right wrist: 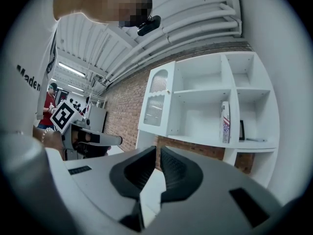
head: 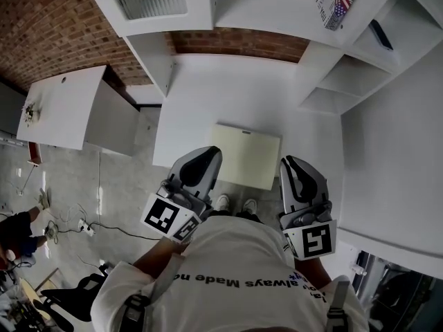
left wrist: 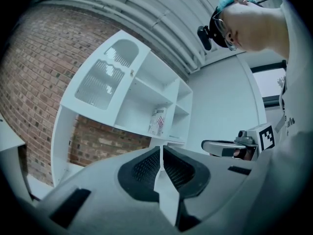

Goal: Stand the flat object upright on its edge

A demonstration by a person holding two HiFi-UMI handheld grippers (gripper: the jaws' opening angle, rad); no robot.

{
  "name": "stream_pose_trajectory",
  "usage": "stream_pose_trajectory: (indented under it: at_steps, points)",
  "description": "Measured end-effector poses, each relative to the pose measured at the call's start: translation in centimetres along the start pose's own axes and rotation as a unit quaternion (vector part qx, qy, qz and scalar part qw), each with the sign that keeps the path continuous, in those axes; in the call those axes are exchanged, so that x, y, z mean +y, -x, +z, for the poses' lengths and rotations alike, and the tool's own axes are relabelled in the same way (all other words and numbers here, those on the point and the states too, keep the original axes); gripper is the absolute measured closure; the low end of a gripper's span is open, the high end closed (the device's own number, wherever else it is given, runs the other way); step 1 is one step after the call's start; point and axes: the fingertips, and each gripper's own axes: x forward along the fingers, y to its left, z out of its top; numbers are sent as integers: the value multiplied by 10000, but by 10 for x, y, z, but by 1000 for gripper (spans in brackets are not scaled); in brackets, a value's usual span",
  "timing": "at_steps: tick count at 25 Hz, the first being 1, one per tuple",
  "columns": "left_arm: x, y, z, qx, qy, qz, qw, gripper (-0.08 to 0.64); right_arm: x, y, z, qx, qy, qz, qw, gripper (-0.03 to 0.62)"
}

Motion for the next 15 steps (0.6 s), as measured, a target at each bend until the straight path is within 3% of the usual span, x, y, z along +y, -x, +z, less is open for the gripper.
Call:
stream_pose_trajectory:
  at_steps: [10,15]
  points:
    - [-13,-16,-5,35,12,81,10000,534,-23,5,8,-192,104,102,9997,560]
    - [-6,-13,-32,261,409,78,9988,531,-15,4,-9,-40,135,218,9997,558]
